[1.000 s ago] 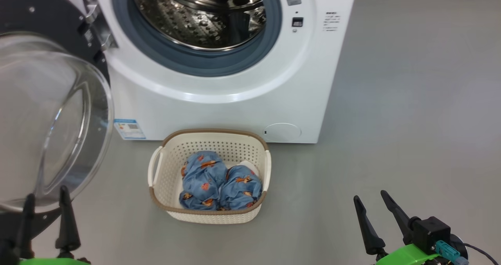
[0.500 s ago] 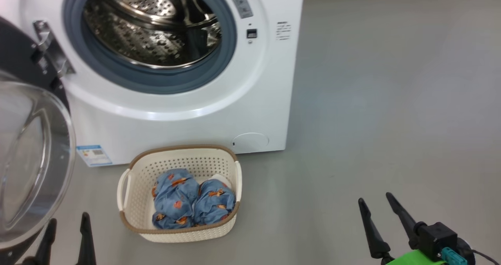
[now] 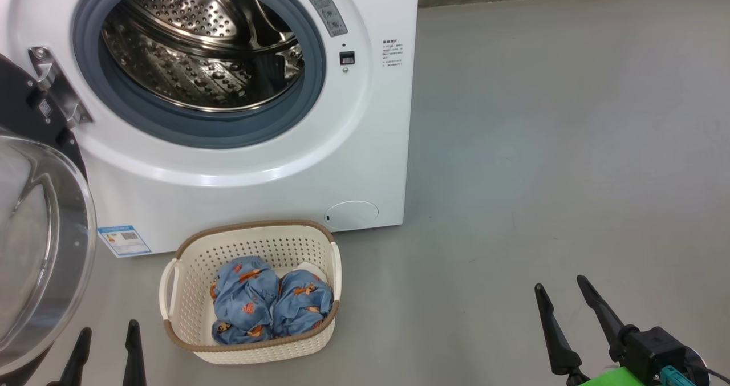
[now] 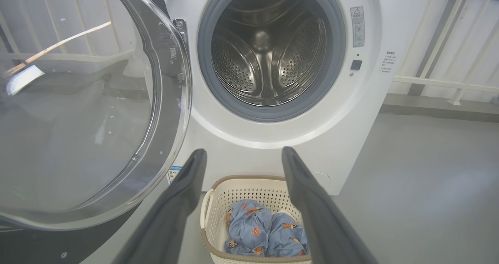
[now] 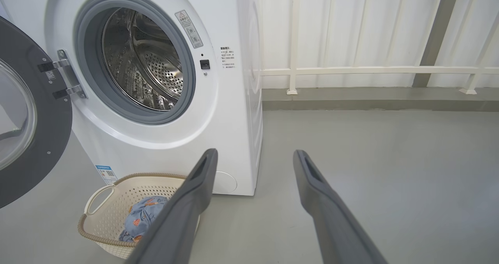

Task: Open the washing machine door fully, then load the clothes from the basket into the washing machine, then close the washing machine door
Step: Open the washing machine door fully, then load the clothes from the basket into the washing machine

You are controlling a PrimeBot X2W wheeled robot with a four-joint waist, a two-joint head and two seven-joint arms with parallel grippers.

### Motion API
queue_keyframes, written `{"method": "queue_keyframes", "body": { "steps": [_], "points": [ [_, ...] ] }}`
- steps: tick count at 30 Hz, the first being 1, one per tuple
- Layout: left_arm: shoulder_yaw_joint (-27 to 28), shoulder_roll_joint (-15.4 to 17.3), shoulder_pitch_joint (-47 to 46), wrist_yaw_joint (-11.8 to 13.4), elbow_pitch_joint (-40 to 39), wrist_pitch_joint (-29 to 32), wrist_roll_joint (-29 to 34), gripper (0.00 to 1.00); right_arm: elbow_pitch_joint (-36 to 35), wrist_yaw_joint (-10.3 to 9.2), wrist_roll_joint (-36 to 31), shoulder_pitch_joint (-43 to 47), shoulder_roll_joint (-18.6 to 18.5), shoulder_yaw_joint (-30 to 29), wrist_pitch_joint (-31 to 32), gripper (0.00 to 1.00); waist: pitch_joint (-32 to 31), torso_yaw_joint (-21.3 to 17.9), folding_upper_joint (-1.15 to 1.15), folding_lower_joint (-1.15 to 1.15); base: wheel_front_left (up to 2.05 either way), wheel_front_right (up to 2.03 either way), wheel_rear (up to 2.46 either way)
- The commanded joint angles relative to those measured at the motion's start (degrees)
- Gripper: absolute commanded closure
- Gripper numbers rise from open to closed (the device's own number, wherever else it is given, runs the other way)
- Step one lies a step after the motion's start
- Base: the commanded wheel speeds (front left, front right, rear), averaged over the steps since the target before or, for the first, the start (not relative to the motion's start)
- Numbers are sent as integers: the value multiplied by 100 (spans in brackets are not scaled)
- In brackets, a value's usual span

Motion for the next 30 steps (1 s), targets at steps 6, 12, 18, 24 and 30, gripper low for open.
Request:
{"method": "queue_keyframes", "body": {
  "steps": [6,12,18,24,30],
  "points": [
    [152,78,-119,25,-187,-36,21,0,-165,9,-61,-90,-22,124,-69,0,-31,42,0,0,0,0,0],
    [172,80,-131,25,-209,-36,11,0,-116,9,-45,-107,-22,142,-69,0,-25,75,0,0,0,0,0],
    [175,99,-160,25,-196,-36,5,0,-77,9,-36,-108,-22,153,-69,0,-12,105,0,0,0,0,0],
    [175,110,-183,25,-167,-36,-9,0,-59,9,-28,-127,-22,162,-69,0,2,122,0,0,0,0,0],
    [190,126,-217,25,-109,-36,-23,0,-27,9,-25,-130,-22,160,-69,0,0,128,0,0,31,-31,0]
  ]
}}
